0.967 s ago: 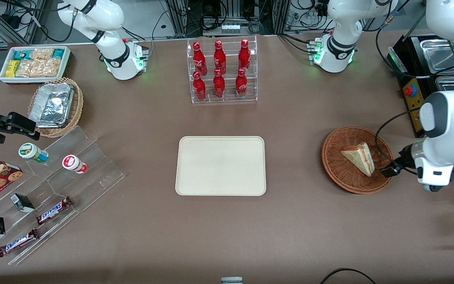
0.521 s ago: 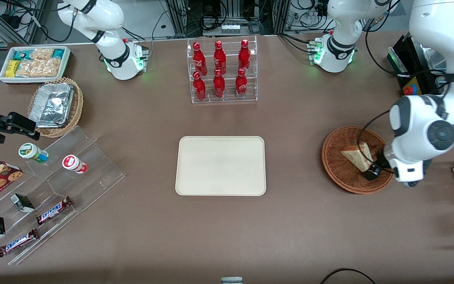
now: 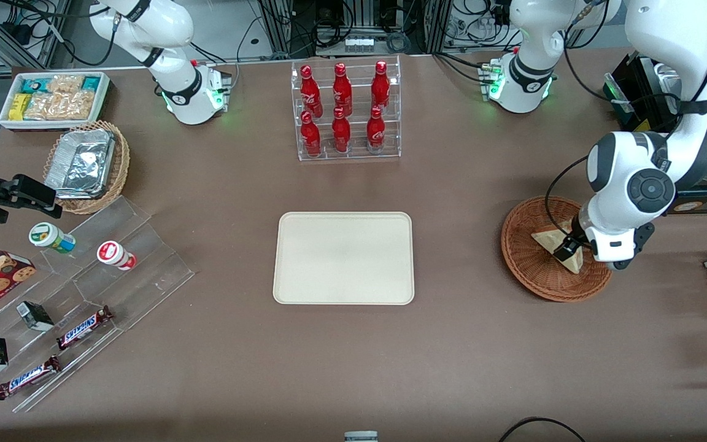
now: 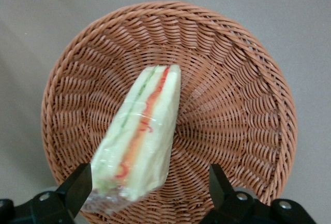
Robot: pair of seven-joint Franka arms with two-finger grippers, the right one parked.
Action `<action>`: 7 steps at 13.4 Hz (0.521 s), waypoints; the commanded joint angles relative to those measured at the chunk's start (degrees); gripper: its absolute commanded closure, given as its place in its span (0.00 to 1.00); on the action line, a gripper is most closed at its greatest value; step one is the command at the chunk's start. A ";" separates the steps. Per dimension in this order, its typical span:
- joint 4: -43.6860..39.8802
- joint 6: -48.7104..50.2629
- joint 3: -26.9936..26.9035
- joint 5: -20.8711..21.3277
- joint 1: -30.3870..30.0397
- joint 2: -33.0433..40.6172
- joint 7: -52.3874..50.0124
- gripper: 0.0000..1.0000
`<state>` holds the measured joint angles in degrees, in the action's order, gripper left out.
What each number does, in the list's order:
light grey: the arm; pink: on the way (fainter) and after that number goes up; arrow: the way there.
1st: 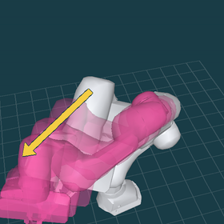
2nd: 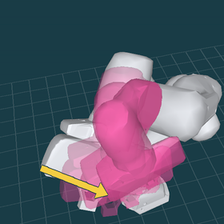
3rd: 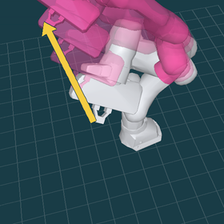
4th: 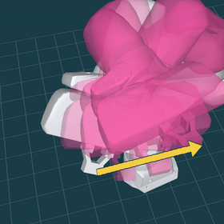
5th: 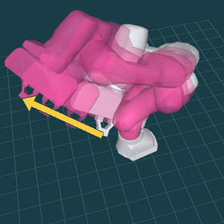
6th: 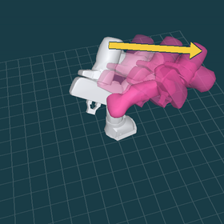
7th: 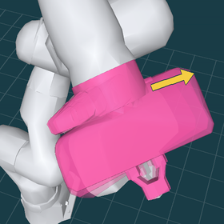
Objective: Place sandwich from basket to tray
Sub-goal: 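Close the left gripper on the wrapped sandwich in the basket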
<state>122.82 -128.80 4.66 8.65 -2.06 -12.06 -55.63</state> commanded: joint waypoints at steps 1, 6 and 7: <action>1.37 0.48 0.08 1.28 -0.75 2.56 -1.23 0.00; 4.87 -3.72 0.08 1.02 -1.02 2.91 -1.85 0.00; 5.58 -4.17 0.08 1.02 -1.19 3.00 -1.93 0.00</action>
<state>125.10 -130.78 4.53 8.78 -2.68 -11.07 -56.09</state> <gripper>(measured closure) 0.000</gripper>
